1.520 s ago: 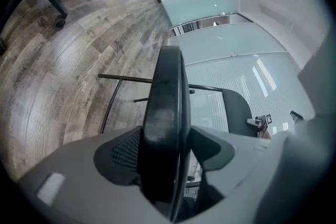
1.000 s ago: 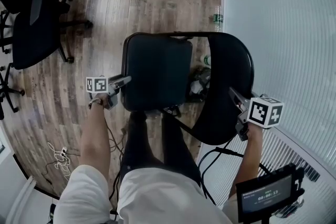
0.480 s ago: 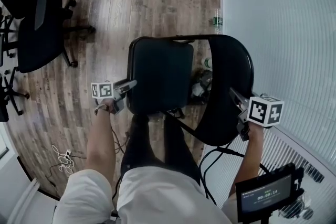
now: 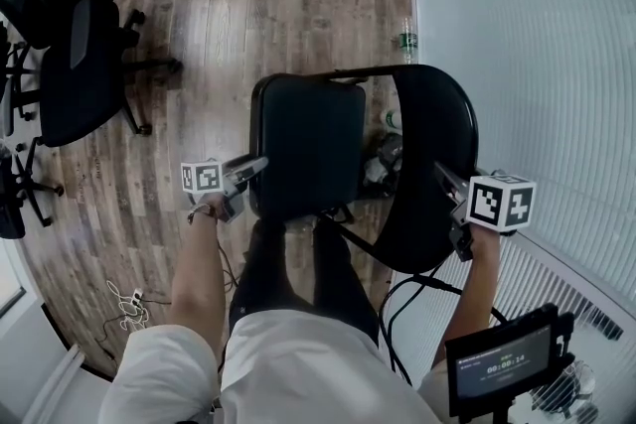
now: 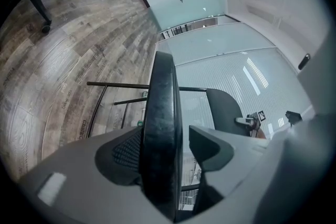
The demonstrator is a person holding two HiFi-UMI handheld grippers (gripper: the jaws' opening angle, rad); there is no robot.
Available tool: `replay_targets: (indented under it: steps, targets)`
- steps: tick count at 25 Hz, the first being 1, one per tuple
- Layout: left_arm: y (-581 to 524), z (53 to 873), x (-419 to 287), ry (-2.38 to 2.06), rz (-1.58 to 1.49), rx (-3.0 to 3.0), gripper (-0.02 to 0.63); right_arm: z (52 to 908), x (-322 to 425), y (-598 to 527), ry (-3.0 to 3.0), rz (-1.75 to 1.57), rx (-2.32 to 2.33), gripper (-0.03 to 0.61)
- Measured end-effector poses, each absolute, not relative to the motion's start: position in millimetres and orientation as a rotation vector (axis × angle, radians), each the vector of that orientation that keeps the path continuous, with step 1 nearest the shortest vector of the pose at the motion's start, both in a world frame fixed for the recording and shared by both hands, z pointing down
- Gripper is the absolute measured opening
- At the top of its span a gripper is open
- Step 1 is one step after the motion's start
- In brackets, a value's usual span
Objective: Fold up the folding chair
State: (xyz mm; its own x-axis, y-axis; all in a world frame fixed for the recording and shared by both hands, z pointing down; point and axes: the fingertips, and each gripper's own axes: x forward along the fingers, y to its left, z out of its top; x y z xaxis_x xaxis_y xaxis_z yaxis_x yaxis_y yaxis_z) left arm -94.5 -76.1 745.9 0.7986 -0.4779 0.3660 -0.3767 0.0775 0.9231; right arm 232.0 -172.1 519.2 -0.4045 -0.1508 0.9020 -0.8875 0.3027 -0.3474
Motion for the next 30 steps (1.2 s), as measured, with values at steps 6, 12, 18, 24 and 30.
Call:
replay_targets:
  steps: [6, 12, 18, 24, 30]
  targets:
    - [-81, 730, -80, -0.722, -0.128, 1.544, 0.268, 511, 233, -175, -1.762, 1.150, 0.943, 0.069]
    - [-83, 709, -68, -0.696, -0.154, 1.552, 0.267, 498, 235, -175, -1.755, 1.147, 0.949, 0.071]
    - [-86, 700, -56, -0.678, -0.166, 1.562, 0.268, 494, 234, -176, -1.777, 1.165, 0.922, 0.058]
    - [-89, 688, -42, -0.651, -0.188, 1.574, 0.267, 490, 237, -178, -1.776, 1.180, 0.937, 0.058]
    - [-94, 681, -29, -0.621, -0.206, 1.578, 0.265, 491, 236, -181, -1.764, 1.155, 0.943, 0.057]
